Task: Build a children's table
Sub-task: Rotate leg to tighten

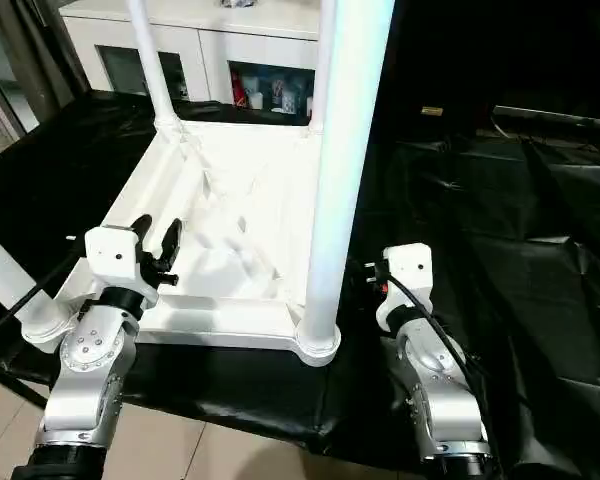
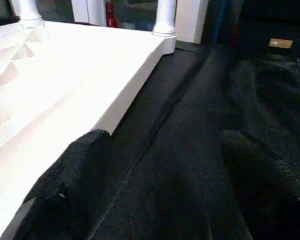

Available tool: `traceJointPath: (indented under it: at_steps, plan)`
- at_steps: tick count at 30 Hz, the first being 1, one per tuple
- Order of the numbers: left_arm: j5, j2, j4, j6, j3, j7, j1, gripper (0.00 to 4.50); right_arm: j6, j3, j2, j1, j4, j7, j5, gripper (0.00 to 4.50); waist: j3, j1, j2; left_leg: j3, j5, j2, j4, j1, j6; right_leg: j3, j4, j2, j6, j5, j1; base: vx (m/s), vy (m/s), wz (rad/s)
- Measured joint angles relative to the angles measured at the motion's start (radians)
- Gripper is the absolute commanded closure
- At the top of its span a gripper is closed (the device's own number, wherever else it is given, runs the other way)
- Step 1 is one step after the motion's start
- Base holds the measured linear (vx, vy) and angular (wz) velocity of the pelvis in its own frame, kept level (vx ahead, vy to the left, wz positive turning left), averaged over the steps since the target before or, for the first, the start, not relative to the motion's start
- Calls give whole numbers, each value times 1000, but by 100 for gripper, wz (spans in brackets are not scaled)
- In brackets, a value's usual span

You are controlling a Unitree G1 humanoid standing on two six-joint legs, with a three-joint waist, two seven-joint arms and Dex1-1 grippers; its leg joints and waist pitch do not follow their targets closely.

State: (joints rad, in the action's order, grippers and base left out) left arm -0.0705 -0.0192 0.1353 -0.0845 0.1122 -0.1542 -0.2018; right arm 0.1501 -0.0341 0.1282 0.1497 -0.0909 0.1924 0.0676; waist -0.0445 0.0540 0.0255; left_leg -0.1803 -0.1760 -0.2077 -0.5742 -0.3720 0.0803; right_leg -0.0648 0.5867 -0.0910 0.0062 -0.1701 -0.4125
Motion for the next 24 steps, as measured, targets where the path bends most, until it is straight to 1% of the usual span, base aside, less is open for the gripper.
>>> traceJointPath:
  at_steps: [2, 3, 4, 5, 6, 7, 8, 9, 10, 11, 12, 13, 14, 15, 16, 17, 18, 19, 20, 21, 22, 23, 24]
  plan:
    - [4, 0, -5, 5, -2, 5, 3, 220, 0, 3, 0, 2, -4, 3, 0, 75, 0, 0, -1, 0, 0, 0, -2, -2, 0, 0, 1, 0, 0, 1, -1, 0, 0, 0]
    - [5, 0, -12, 9, -3, 6, 6, 220, 0, 3, 0, 5, -5, 4, 0, 75, 1, 0, -2, 0, 4, 0, -6, -7, -6, 0, 5, 0, -1, 2, -4, 0, 0, 0]
    - [7, -1, -16, 12, -3, 6, 6, 220, 0, 3, 0, 10, -8, 6, 0, 75, 2, 0, -2, 0, 3, 0, -15, -16, -9, -1, 10, 1, -1, 2, -10, 0, 0, 0]
    - [7, -3, -19, 13, -4, 7, 7, 220, 0, 3, 0, 13, -9, 8, 0, 75, 7, 0, -3, 1, 3, 1, -25, -31, -15, -2, 14, 3, -2, 4, -25, 0, 0, 0]
    - [8, -4, -25, 14, -5, 7, 7, 220, 1, 5, 0, 23, -10, 9, 0, 75, 11, 1, -6, 4, 7, 0, -40, -56, -22, -3, 24, 3, -3, 10, -45, -52, 10, 1]
    - [8, -4, -25, 18, -6, 8, 7, 220, 1, 5, 1, 30, -11, 10, 0, 75, 15, 1, -6, 8, 8, 0, -54, -78, -33, -5, 29, 4, 2, 20, -63, -104, 9, 1]
    - [8, -4, -25, 23, -8, 9, 7, 220, 1, 5, 1, 38, -12, 10, 0, 75, 17, 1, -6, 10, 13, 0, -64, -104, -52, -7, 27, 6, -3, 30, -82, -104, 9, 1]
    - [8, -5, -25, 29, -10, 10, 8, 220, 1, 5, 1, 40, -13, 10, 0, 75, 17, 4, -7, 10, 18, 0, -66, -118, -64, -8, 20, 4, -7, 40, -93, -156, 22, 2]
    - [8, -6, -26, 34, -10, 10, 12, 220, 1, 6, 0, 40, -15, 10, 0, 75, 16, 4, -7, 10, 21, -1, -66, -124, -73, -11, 12, 2, -7, 50, -94, -181, 36, 1]
    - [8, -9, -30, 37, -11, 10, 21, 220, 2, 8, 0, 38, -21, 10, 1, 75, 15, 3, -6, 9, 22, -2, -66, -122, -73, -21, 3, -1, -7, 52, -91, -181, 36, 1]
    - [8, -13, -39, 38, -10, 10, 37, 220, 2, 10, 0, 37, -29, 10, 1, 75, 8, -4, -2, 9, 12, -5, -66, -107, -57, -39, -11, -4, -2, 50, -74, -177, 28, -7]
    - [8, -16, -42, 39, -6, 11, 48, 220, 3, 14, -2, 36, -31, 10, 0, 75, -1, -13, 8, 14, 1, -17, -66, -90, -40, -61, -28, -5, 6, 40, -52, -157, 48, -16]
    - [8, -29, -44, 42, -2, 13, 44, 220, 2, 13, -6, 32, -26, 8, 0, 75, -14, -2, 17, 7, -1, -30, -58, -79, -35, -87, 41, -14, -3, -25, -25, -157, 48, -16]
    - [8, -34, -49, 44, -10, 13, 29, 220, 0, 9, -4, 15, -26, 7, 0, 75, -17, 18, 11, -17, -1, -30, -56, -72, -35, -98, 128, -20, -22, -78, -15, -110, 63, -9]
    - [8, -34, -64, 42, -11, 13, 20, 220, 1, 0, -2, 7, -27, -1, -1, 75, -15, 51, -13, -44, -1, -31, -53, -67, -35, -85, 183, -15, -24, -125, 23, -91, -85, 0]
    - [8, -30, -78, 41, -10, 14, 23, 220, 1, -10, 3, 18, -30, -15, -3, 75, -2, 68, -48, -72, -6, -31, -75, -68, -24, -25, 232, 6, -19, -239, 44, -91, -85, 0]
    - [8, -33, -77, 41, -9, 13, 45, 220, 0, -15, 3, 26, -33, -26, -3, 75, -8, 67, -46, -62, -25, -22, -107, -80, -5, -20, 242, -3, -15, -250, 38, -110, -158, 18]
    - [10, -35, -72, 41, -5, 12, 66, 220, 0, -18, -1, 26, -32, -37, -3, 75, -9, 74, -31, -3, -28, 0, -188, -81, -10, -8, 242, 1, -15, -250, 40, -91, -32, 7]
    - [13, -36, -69, 41, -4, 8, 74, 220, 1, -22, -13, 20, -32, -51, -1, 75, -12, 77, -26, 57, -31, 40, -222, -56, -14, 1, 229, 0, -14, -249, 46, -91, -32, 7]
    - [16, -38, -73, 41, -7, 7, 62, 220, 3, -36, -17, 13, -32, -60, 2, 75, -8, 82, -20, 75, -46, 56, -187, -20, -11, 0, 213, 1, -11, -245, 48, -32, 53, -3]
    - [17, -40, -75, 41, -15, 5, 41, 220, 5, -54, -21, 13, -33, -71, 9, 75, -7, 83, -15, 78, -92, 62, -121, 6, -2, -4, 192, 7, -5, -230, 43, -65, 65, 26]
    - [19, -43, -77, 42, -17, 5, 24, 220, 11, -71, -24, 11, -35, -81, 16, 75, -9, 84, -19, 61, -75, 57, -94, 12, -9, 7, 163, 16, -13, -184, 44, -65, 65, 26]
    - [21, -50, -77, 44, -15, 5, 27, 220, 14, -78, -26, 10, -35, -86, 22, 75, -7, 77, -20, 45, -53, 54, -74, 13, -35, 14, 125, 19, -18, -135, 51, -120, 68, 24]
